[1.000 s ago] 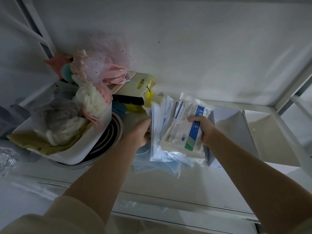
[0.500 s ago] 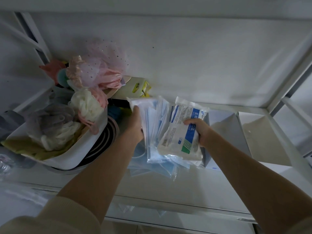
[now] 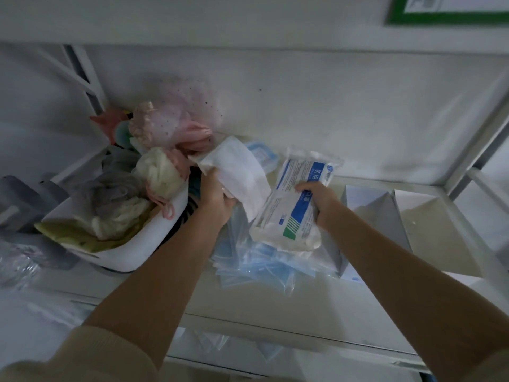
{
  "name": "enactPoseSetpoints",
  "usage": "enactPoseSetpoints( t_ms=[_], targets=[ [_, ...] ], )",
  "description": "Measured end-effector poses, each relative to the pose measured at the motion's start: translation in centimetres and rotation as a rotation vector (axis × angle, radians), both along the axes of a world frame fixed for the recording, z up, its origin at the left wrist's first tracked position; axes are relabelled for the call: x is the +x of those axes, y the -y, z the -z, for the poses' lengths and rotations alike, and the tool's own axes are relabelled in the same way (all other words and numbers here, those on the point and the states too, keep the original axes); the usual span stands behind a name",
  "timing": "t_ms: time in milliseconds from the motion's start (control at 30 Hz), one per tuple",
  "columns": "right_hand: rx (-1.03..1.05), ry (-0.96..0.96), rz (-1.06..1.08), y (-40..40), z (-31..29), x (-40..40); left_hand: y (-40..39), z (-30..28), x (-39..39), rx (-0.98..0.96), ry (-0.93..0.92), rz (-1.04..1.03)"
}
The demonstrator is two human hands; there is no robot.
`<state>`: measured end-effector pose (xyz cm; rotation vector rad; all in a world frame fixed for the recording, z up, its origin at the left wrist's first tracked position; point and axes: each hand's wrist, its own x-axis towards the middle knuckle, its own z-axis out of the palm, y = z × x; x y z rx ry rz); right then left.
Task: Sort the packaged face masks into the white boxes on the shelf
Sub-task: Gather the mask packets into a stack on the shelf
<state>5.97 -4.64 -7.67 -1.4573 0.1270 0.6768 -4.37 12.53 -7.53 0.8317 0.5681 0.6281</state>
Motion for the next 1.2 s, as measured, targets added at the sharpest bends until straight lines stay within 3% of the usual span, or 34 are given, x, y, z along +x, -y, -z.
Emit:
enactPoseSetpoints(
  t_ms=[100, 200, 300, 367, 433, 500, 567, 700, 900, 1000, 1133, 1200],
  targets=[
    [-0.036, 0.065, 0.201, 1.1, 0.2, 0.3, 0.4, 1.5, -0.4, -0.169, 0.019, 0.194],
    [-0.065, 0.15, 0.331, 2.5, 0.3, 0.7, 1.4, 2.0, -0.2, -0.195, -0.014, 0.28],
    [-0.043, 0.14, 0.323, 3.3, 0.1, 0.7, 1.9, 1.0, 0.3, -0.025, -0.004, 0.001],
    [-0.032, 0.146, 0.334, 3.3, 0.0, 0.6, 2.3, -0.7, 0.0, 0.306, -0.111, -0.297],
    [-0.038, 0.217, 0.407, 3.1, -0.1, 0.5, 2.2, -2.0, -0.1, 0.522, -0.1, -0.423],
    [-0.035, 0.299, 0.469, 3.2, -0.5, 0.4, 1.4, -2.6, -0.1, 0.576, -0.085, -0.513],
    [-0.015, 0.309, 0.463, 3.3, -0.9, 0.3, 0.6, -3.1, -0.2, 0.563, -0.082, -0.589],
    [0.062, 0.142, 0.299, 2.9, -1.4, -0.4, 0.4, -3.3, -0.4, 0.436, -0.027, -0.59],
    [0.046, -0.026, 0.064, 2.3, -1.1, -1.4, 0.5, -3.5, -0.2, -0.025, 0.029, -0.547],
    [0.019, -0.045, 0.054, 1.9, -0.9, -1.5, 0.8, -2.8, 0.2, -0.062, 0.035, -0.486],
    [0.066, 0.008, 0.296, 1.9, -1.0, -0.8, 2.2, -2.0, 0.8, -0.004, -0.024, -0.359],
    [0.057, 0.04, 0.245, 2.2, -1.3, -0.5, 2.6, -1.7, 1.1, 0.006, 0.003, -0.418]
  ],
)
